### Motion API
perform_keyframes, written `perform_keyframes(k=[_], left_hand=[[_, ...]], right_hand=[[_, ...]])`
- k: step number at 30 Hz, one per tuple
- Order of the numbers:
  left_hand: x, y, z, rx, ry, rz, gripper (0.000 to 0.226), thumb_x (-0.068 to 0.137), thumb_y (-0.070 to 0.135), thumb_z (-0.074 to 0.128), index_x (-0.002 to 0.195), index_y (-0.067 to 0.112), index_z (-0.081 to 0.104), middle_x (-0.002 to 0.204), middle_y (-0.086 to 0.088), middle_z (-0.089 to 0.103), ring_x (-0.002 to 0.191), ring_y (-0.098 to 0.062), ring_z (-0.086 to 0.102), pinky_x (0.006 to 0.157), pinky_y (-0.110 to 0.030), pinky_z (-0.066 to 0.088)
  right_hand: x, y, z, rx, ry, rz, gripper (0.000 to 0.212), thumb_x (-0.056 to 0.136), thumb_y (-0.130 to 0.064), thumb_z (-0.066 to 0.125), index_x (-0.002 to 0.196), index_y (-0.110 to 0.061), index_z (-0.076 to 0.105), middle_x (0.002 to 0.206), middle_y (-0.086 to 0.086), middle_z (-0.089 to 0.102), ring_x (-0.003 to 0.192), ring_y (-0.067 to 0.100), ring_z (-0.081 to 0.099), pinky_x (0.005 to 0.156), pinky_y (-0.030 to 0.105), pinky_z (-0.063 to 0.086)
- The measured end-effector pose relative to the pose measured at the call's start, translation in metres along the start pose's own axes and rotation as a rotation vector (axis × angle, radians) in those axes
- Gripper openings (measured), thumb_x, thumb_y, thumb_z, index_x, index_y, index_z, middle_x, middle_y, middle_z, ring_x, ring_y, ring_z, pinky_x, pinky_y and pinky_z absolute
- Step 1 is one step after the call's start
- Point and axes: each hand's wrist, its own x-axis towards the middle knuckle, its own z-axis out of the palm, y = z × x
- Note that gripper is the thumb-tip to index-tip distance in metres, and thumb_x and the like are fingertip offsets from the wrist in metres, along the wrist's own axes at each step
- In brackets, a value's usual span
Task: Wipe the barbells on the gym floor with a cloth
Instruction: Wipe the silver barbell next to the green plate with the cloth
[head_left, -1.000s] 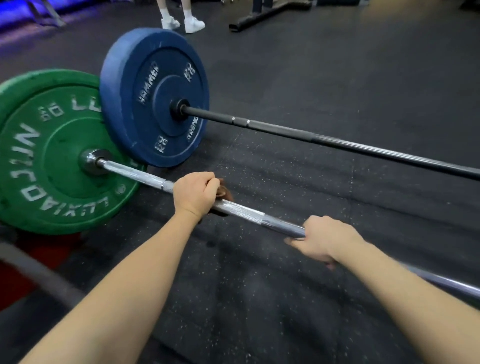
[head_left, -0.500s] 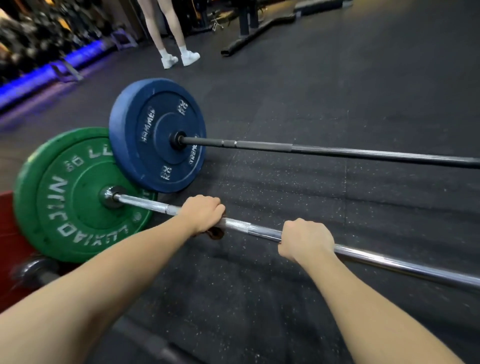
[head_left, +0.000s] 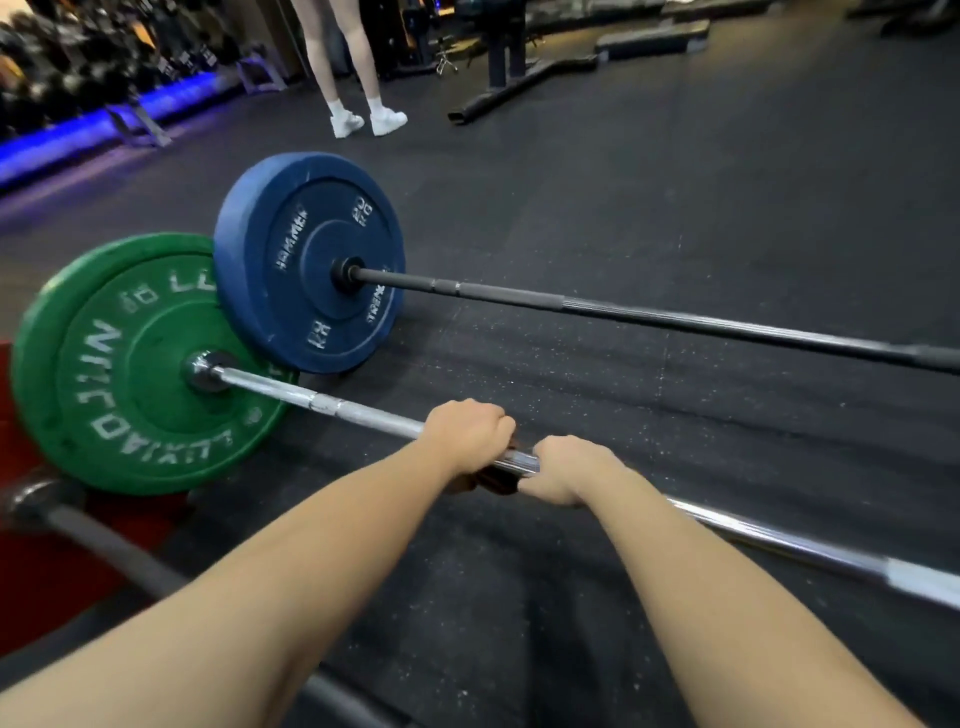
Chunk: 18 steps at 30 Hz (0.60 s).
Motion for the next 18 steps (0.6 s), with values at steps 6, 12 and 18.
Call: perform_keyframes(k=[6, 12, 18], left_hand=[[-0.002, -0.003, 0.003, -0.006, -0.003, 0.013, 0.031, 0.102, 0.037, 0.029, 0.091, 0.023, 0.055, 0.1, -0.003, 0.066, 0.086, -0.026, 0.054, 0.073, -0.038, 0.04], [-0.006, -0.014, -0.002, -0.099, -0.029, 0.092, 0.027, 0.106, 0.034, 0.028, 0.086, 0.024, 0.045, 0.089, 0.001, 0.055, 0.088, -0.027, 0.052, 0.074, -0.038, 0.035], [0.001, -0.053, -0.012, -0.026, -0.107, 0.064, 0.018, 0.1, 0.027, 0.034, 0.085, 0.025, 0.044, 0.102, -0.007, 0.062, 0.089, -0.028, 0.053, 0.075, -0.04, 0.038]], right_hand=[[-0.033, 0.035, -0.018, -0.152, -0.243, -0.125, 0.058, 0.096, -0.051, 0.058, 0.132, -0.014, 0.031, 0.126, 0.013, 0.06, 0.106, 0.033, 0.06, 0.081, 0.036, 0.041], [-0.049, 0.047, 0.02, -0.305, 0.311, -0.22, 0.056, 0.1, -0.068, 0.024, 0.116, -0.018, 0.043, 0.097, 0.005, 0.069, 0.082, 0.034, 0.067, 0.06, 0.038, 0.039], [-0.044, 0.05, 0.033, -0.413, 0.471, -0.211, 0.057, 0.102, -0.066, 0.02, 0.117, -0.016, 0.043, 0.091, 0.003, 0.065, 0.065, 0.035, 0.057, 0.044, 0.037, 0.019]])
